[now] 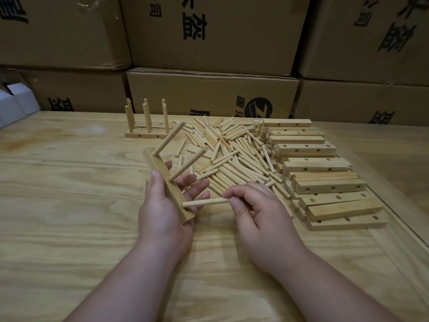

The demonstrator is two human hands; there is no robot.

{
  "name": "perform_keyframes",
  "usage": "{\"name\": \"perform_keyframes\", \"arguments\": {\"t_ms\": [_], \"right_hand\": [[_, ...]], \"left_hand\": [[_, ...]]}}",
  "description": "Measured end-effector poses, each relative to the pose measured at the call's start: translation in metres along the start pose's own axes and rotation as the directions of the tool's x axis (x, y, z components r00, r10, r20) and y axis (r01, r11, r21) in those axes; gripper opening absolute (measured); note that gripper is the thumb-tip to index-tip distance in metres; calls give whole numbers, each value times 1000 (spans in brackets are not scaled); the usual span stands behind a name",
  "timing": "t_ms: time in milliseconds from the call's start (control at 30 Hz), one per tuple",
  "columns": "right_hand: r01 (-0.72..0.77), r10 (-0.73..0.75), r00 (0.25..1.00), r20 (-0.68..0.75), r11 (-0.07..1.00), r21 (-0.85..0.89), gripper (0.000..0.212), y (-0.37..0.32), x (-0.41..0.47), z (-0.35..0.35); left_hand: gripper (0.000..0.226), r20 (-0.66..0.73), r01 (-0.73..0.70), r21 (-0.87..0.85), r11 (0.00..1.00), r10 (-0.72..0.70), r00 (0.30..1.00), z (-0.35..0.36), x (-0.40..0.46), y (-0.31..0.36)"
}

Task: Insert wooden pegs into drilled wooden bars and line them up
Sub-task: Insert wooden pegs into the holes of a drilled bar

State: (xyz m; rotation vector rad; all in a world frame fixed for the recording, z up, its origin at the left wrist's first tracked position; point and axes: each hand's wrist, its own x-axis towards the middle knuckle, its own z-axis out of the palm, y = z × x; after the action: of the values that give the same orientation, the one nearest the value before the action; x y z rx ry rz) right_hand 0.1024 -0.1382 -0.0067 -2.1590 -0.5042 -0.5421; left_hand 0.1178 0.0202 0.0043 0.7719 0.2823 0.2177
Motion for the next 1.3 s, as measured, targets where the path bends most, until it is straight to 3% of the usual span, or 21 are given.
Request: {"name": "perform_keyframes", "arguments": {"t_ms": [300, 633, 1033, 1200, 1300], "right_hand": [[-11, 11, 999, -34, 1000, -3, 16, -2, 0, -2], [-20, 25, 998, -58, 997, 78, 18, -1, 1, -4], [39, -42, 999, 30, 995, 91, 16, -6, 1, -11], [-80, 68, 994, 85, 985, 152, 17, -1, 1, -12], [-71, 60, 994, 93, 990, 119, 17, -1, 1, -12]], "left_hand": [[32, 15, -21, 5, 1000, 21, 1000, -1, 2, -2], [26, 133, -67, 98, 993, 54, 990, 0, -1, -4], [26, 119, -82, 109, 991, 69, 991, -2, 0, -5], [29, 135, -97, 117, 988, 81, 988, -2, -1, -6], [24, 125, -117, 131, 984, 101, 987, -1, 0, -8]]}}
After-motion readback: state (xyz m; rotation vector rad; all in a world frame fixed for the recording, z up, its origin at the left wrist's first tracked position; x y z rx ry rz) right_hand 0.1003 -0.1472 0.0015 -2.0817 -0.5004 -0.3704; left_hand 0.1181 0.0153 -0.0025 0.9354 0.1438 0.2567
